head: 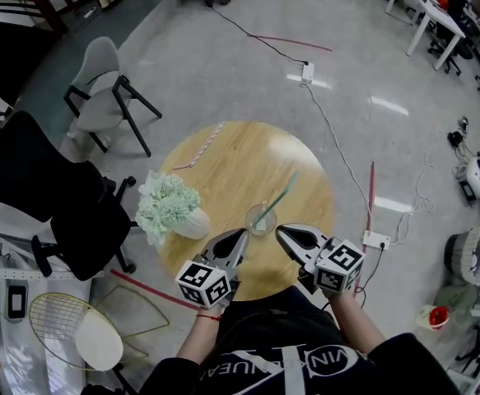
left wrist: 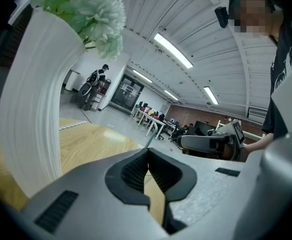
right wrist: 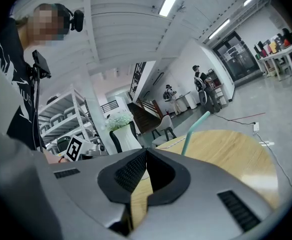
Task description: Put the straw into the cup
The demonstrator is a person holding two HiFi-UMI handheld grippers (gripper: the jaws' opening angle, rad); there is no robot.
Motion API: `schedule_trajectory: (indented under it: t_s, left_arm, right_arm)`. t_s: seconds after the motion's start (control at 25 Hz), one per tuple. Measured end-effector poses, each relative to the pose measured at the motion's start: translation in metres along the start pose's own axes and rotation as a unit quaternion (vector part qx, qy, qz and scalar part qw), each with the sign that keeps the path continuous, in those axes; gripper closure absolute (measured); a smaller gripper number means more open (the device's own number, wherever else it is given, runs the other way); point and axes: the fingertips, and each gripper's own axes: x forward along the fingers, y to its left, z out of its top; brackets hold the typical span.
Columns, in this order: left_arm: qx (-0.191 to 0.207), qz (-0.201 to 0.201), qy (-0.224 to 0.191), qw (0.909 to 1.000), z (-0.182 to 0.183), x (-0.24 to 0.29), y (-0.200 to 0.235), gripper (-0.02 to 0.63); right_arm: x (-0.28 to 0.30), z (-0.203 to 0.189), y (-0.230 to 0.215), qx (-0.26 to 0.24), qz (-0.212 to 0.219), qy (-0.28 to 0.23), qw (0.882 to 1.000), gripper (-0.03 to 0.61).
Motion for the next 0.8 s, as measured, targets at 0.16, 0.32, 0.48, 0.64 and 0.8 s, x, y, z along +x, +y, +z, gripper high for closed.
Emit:
schedule_trajectory:
  t_s: [0.16, 0.32, 0.48, 0.64, 0.8]
  left_arm:
    - [0.003, -0.003, -0.003, 1.0000, 0.003, -0.002, -0.004, 0.606]
    - [0.007, -0.008, -0.008, 0.9999, 0.006, -0.005, -0.006, 0.606]
    - [0.010, -0.015, -0.012, 0.9998, 0.008, -0.007, -0.008, 0.606]
    - [0.016, -0.028, -0.009, 0.9994, 0.005, -0.010, -0.013, 0.606]
    - [0.019, -0.034, -0.012, 0.9992, 0.004, -0.015, -0.012, 0.606]
  right_arm:
    - [-0.003, 0.000, 0.004, -0.002, -0.001, 0.003, 1.000, 0.574]
    - [-0.001, 0.002, 0.010, -0.005, 0.001, -0.004, 1.000, 0.574]
    - [0.000, 0.001, 0.016, -0.010, -0.004, -0.005, 1.000, 0.574]
    - [-0.001, -0.003, 0.021, -0.013, -0.013, -0.006, 1.000, 0.575]
    - [-0.002, -0.007, 0.025, -0.013, -0.020, -0.011, 1.000, 0.575]
